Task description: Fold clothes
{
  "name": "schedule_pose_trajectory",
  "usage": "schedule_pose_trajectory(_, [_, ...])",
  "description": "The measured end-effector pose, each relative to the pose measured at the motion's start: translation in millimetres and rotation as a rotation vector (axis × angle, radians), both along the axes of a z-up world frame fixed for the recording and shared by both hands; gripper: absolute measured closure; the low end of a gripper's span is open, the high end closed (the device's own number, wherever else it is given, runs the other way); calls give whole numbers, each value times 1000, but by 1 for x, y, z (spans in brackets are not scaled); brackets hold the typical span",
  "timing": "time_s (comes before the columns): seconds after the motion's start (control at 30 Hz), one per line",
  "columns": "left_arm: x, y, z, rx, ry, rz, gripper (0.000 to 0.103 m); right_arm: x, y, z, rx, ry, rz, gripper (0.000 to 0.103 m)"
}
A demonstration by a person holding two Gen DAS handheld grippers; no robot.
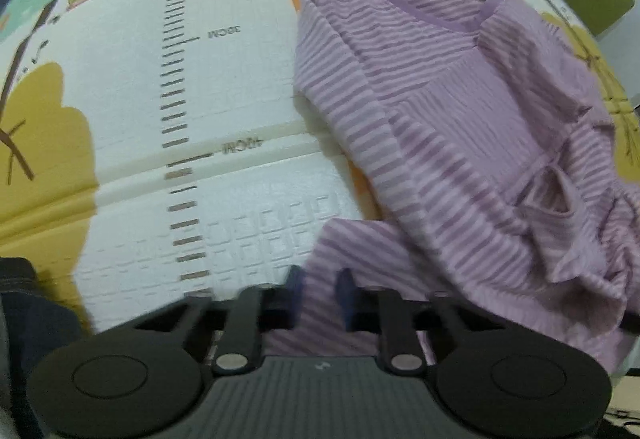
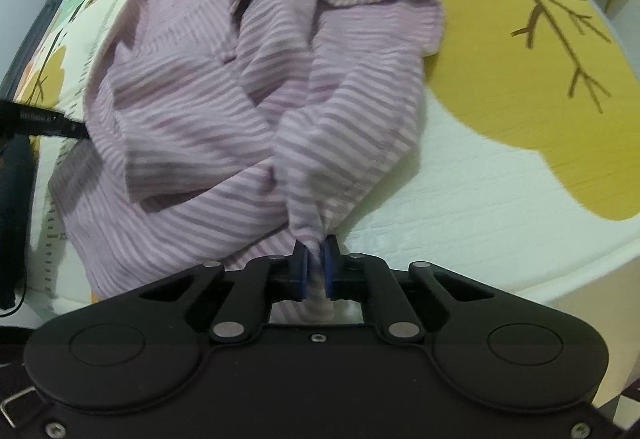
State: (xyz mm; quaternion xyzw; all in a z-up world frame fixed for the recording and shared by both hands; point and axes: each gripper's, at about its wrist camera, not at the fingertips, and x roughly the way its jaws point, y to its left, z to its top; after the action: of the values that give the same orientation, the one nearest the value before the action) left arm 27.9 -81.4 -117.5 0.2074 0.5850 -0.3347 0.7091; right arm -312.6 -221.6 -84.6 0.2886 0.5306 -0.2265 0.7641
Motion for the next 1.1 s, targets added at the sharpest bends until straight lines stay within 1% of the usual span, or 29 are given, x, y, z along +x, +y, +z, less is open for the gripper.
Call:
schedule_pose_trajectory(0.03, [0, 0, 0, -7, 12, 2, 92, -1, -2, 2, -12, 2, -4, 97])
schedule_pose_trajectory(0.07, [1, 1, 0, -13, 21, 4, 93, -3, -4, 4, -24, 5, -7, 97])
schedule_pose_trajectory(0.17, [-2, 2, 2, -15, 21, 9, 93, -9, -12, 10, -60, 12, -14, 97])
schedule_pose_trajectory(0.27, [-7, 3, 4, -20, 25, 6, 93, -14, -21, 15, -111, 40, -24, 97])
schedule_pose_trajectory(0.33, [-9, 4, 6, -24, 30, 11, 93, -18, -30, 17, -124, 48, -36, 97])
schedule_pose_trajectory(0.43, [-14, 5, 7, 16, 0, 16, 94, -22, -40, 21, -166, 77, -44, 97])
schedule_pose_trajectory(0.5, [-17, 6, 7, 23, 9, 1, 94, -24, -48, 22, -197, 94, -46, 98])
schedule_pose_trajectory(0.63, [-25, 3, 11, -1, 22, -21, 94, -24, -66, 22, -250, 115, -51, 97])
schedule_pose_trajectory(0.73, [-29, -1, 16, -42, 47, -37, 89, -21, -81, 19, -295, 133, -42, 97])
schedule_pose_trajectory(0.8, [-32, -7, 22, -76, 55, -56, 81, -21, -91, 17, -295, 132, -49, 95])
schedule_pose_trajectory(0.83, [-33, -9, 24, -87, 54, -68, 73, -21, -94, 17, -290, 127, -64, 95])
schedule_pose_trajectory(0.87, [-36, -12, 27, -97, 50, -82, 65, -21, -96, 18, -290, 125, -75, 90])
schedule_pose_trajectory(0.9, [-39, -16, 29, -103, 47, -95, 61, -21, -98, 18, -291, 123, -85, 85])
schedule_pose_trajectory(0.93, [-42, -19, 30, -108, 44, -108, 56, -22, -98, 19, -293, 121, -89, 82])
schedule_pose_trajectory(0.97, [-45, -22, 32, -111, 43, -121, 54, -24, -97, 19, -294, 119, -92, 78])
schedule_pose_trajectory(1.07, [-49, -31, 27, -106, 47, -141, 52, -30, -96, 20, -299, 114, -104, 76])
schedule_pose_trajectory(1.1, [-51, -34, 25, -103, 49, -146, 52, -32, -95, 21, -299, 112, -109, 73])
